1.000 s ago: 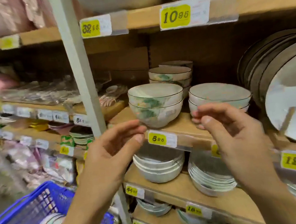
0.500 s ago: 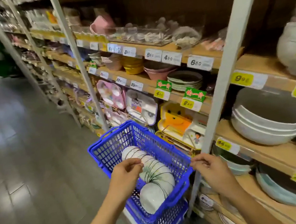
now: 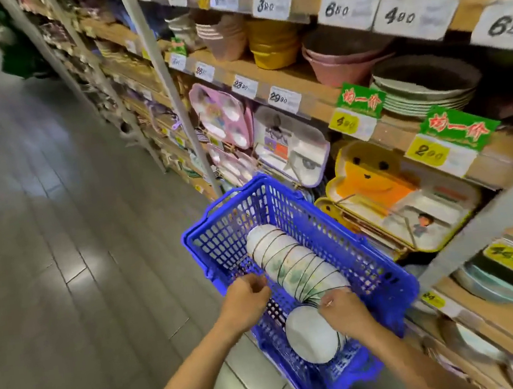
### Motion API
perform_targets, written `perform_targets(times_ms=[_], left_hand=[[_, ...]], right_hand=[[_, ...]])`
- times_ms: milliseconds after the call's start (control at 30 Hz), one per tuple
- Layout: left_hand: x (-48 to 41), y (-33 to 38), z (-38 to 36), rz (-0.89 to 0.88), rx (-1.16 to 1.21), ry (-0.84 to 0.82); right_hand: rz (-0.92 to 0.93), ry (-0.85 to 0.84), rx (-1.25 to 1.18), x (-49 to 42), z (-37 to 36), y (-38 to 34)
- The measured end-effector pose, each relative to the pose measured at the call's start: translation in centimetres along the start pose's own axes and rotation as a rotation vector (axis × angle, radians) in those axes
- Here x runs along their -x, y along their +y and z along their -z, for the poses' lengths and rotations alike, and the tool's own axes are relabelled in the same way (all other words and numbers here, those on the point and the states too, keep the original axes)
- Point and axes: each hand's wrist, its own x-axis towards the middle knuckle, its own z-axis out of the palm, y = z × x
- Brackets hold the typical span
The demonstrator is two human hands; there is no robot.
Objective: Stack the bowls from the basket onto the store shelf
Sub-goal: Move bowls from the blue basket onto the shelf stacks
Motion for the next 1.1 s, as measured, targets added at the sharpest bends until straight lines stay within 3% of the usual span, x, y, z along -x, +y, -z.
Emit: perform_targets(times_ms=[200,333,467,733,900,1100], left_hand=[[-5.4,0.8,-1.6,0.025,-0.185,-0.194],[-8.9,0.8,-3.2,-0.002,-0.303,-0.360],[-12.1,0.6,-5.1,-0.050,-0.424,-0.516],[-17.5,-1.7,-9.7,-0.290,-0.818,-0.781],[-18.6,-4.3,-11.2,-0.335,-0.860,-1.002],[-19.6,-6.7,-13.5,-0.310,-0.941,-1.106]], right_hand=[[-0.131,-0.177,0.197,-3.3,-4.1,0.6],[-0.280,-0.229,0.065,-3.7,-5.5,1.5],[-0.467,-0.148,-0.155,-4.2,-5.2,1.8],[-0.713,-0.002,-0.305,-4.3,-5.9,1.5],[-0.932,0.152,-0.544,-4.6,-9.1,-0.1],[-1.084,0.297,-0.651,-6.3,-11.2,0.1]])
